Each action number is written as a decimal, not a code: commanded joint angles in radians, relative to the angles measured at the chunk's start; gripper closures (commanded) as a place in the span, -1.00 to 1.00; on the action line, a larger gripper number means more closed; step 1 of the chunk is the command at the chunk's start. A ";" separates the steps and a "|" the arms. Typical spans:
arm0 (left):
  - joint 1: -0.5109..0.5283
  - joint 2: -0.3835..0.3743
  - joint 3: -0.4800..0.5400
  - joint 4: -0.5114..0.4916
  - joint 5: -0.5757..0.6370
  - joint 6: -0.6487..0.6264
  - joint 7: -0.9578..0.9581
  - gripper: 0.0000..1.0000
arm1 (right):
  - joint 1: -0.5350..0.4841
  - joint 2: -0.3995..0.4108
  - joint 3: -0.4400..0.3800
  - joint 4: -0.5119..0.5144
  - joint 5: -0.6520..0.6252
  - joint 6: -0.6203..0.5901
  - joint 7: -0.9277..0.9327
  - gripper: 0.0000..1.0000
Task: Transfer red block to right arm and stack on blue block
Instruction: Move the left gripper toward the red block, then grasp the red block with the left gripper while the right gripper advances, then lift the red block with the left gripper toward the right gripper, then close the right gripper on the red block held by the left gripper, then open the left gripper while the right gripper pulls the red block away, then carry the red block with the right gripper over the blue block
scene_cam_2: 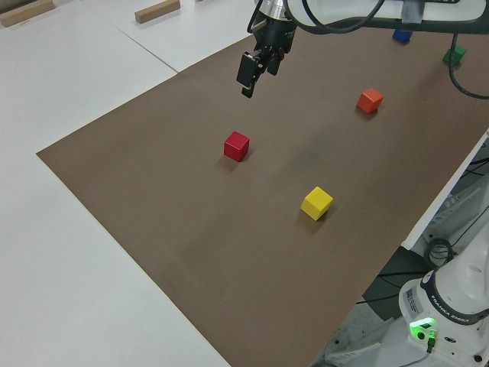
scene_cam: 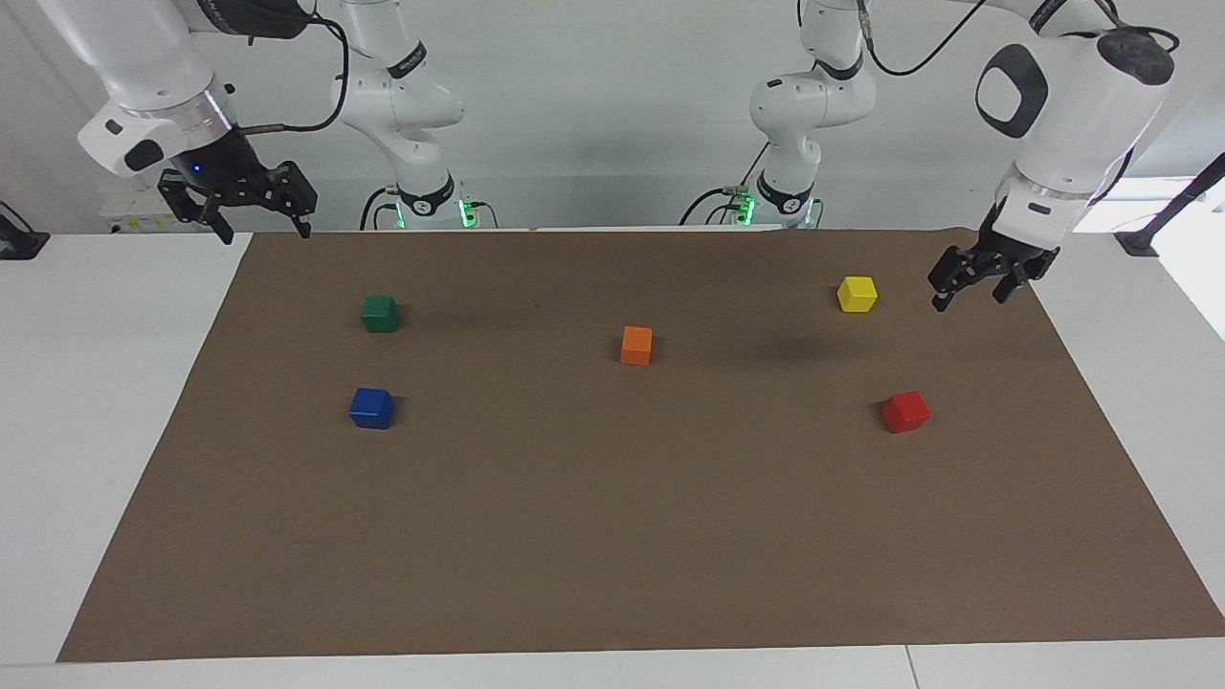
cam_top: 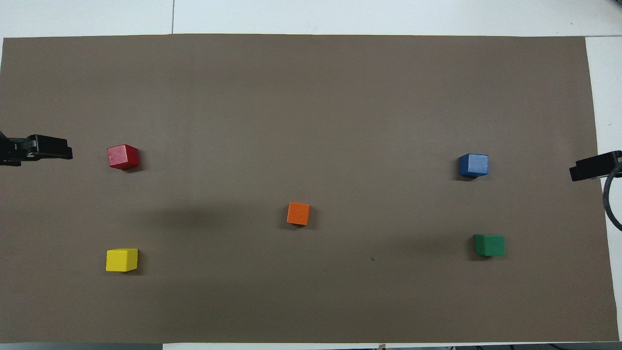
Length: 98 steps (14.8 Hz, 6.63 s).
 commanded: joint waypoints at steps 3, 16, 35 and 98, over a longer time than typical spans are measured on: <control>0.011 0.136 -0.002 -0.055 -0.007 0.211 0.019 -1.00 | -0.006 -0.007 -0.001 -0.007 0.018 -0.012 0.006 -1.00; -0.013 0.285 -0.002 -0.227 -0.007 0.520 0.002 -1.00 | 0.004 0.017 0.005 -0.307 0.350 0.304 -0.165 -1.00; -0.185 -0.067 -0.054 0.094 -0.621 -0.353 -1.259 1.00 | 0.018 0.399 0.007 -0.389 1.499 -0.090 -0.793 -1.00; -0.193 -0.120 -0.046 -0.129 -0.403 0.206 -1.005 -1.00 | 0.138 0.217 0.040 -0.262 1.005 0.237 -0.356 1.00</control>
